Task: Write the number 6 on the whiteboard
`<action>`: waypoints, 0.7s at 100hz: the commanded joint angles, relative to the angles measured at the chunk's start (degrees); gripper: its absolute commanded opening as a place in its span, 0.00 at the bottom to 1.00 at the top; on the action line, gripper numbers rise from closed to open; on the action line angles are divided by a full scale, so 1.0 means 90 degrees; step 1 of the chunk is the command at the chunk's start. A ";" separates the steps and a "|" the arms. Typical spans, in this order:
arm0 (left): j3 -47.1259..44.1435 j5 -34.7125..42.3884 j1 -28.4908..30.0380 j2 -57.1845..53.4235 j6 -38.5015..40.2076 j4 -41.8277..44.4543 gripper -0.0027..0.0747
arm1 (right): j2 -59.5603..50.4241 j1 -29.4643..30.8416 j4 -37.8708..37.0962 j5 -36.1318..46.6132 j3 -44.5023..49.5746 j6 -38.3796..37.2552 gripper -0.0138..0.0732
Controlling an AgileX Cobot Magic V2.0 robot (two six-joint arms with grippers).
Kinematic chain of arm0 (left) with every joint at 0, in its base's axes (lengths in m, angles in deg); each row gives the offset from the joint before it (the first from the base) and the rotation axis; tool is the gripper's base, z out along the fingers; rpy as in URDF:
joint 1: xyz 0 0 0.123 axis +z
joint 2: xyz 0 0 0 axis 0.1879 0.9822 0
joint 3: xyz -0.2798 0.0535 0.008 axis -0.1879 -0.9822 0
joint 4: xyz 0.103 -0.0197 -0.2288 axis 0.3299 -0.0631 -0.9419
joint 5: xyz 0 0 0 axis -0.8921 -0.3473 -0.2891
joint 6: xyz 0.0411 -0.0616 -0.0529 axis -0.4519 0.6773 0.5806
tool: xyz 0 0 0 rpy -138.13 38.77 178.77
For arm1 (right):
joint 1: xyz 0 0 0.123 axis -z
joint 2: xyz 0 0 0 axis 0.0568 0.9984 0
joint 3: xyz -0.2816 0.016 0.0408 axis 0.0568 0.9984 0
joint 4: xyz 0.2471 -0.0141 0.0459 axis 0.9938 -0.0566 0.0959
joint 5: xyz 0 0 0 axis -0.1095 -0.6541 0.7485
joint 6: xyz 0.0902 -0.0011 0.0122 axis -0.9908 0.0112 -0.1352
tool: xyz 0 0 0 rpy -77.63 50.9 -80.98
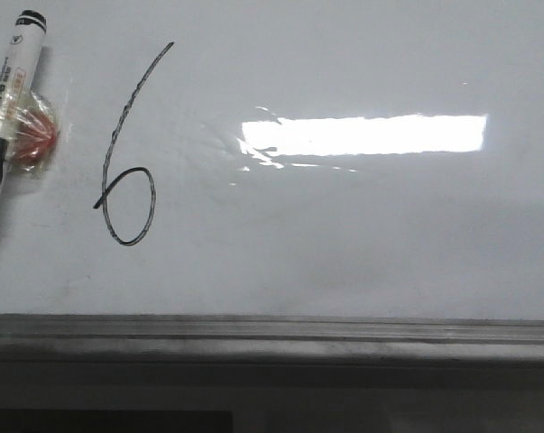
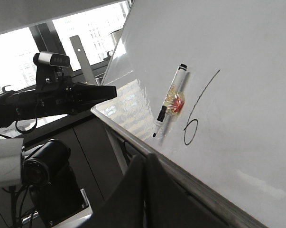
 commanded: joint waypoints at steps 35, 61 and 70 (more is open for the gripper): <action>0.0160 0.0480 0.0031 0.0062 -0.0004 0.0010 0.01 | 0.0060 0.0022 -0.0051 0.0519 -0.0159 0.0072 0.09; 0.0160 0.0303 0.0635 0.0046 -0.0069 0.0010 0.01 | 0.0060 0.0022 -0.0051 0.0519 -0.0159 0.0072 0.09; 0.0160 0.0237 0.1151 0.0021 -0.0443 0.0010 0.01 | 0.0060 0.0022 -0.0051 0.0519 -0.0159 0.0072 0.09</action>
